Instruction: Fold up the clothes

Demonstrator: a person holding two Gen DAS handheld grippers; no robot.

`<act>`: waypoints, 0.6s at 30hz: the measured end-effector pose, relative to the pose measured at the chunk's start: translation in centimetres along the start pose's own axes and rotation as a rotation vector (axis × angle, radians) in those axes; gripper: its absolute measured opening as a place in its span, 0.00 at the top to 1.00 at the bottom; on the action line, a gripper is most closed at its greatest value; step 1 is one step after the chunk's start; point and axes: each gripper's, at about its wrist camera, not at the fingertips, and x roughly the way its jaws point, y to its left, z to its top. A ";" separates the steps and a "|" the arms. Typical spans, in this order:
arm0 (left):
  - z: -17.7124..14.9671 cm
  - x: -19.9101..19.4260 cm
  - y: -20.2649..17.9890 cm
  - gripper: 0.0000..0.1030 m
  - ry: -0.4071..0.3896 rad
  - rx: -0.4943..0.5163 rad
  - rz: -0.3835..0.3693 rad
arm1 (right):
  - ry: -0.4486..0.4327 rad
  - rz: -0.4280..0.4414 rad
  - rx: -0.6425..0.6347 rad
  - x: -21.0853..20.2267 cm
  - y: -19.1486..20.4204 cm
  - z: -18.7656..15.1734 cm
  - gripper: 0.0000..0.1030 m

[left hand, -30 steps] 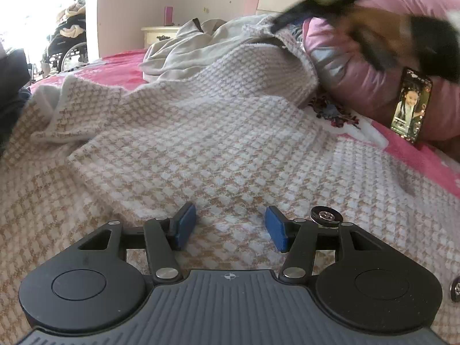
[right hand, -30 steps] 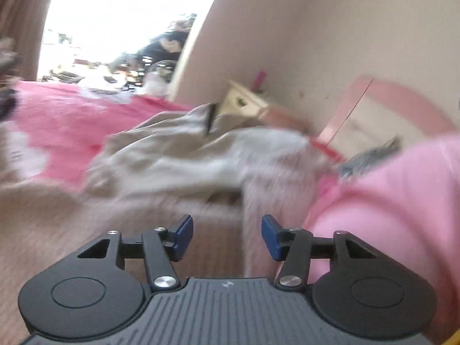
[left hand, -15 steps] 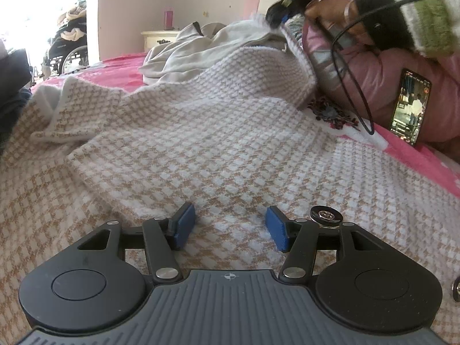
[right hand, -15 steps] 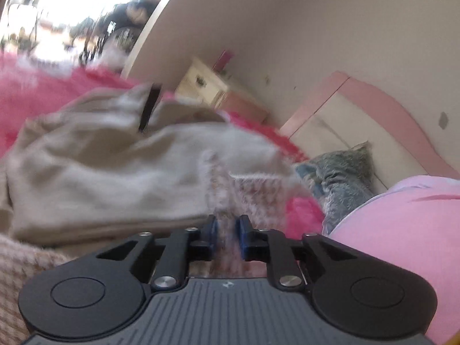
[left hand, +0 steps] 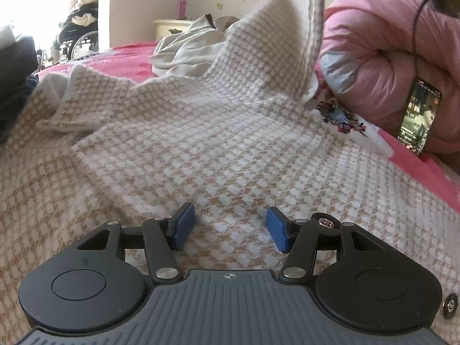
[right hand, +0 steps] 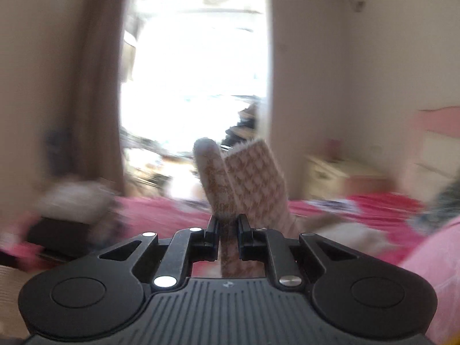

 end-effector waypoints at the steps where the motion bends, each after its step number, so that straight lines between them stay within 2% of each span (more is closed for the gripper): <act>1: 0.0 0.0 0.0 0.46 0.002 -0.005 0.000 | -0.005 0.067 0.011 -1.2 0.9 0.1 0.87; 11: 0.4 -0.4 1.5 0.46 0.009 -0.099 -0.060 | 0.337 0.501 -0.042 -8.8 7.3 -8.0 0.87; 13: 0.4 -0.5 2.0 0.47 0.013 -0.126 -0.079 | 0.485 0.524 -0.076 -9.0 8.4 -11.5 0.84; 15: 0.5 -0.9 2.4 0.47 0.016 -0.159 -0.098 | 0.646 0.509 -0.090 -8.8 9.1 -15.5 0.84; 18: 0.6 -1.6 3.0 0.47 0.022 -0.213 -0.129 | 0.752 0.442 -0.017 -9.6 9.0 -19.5 0.82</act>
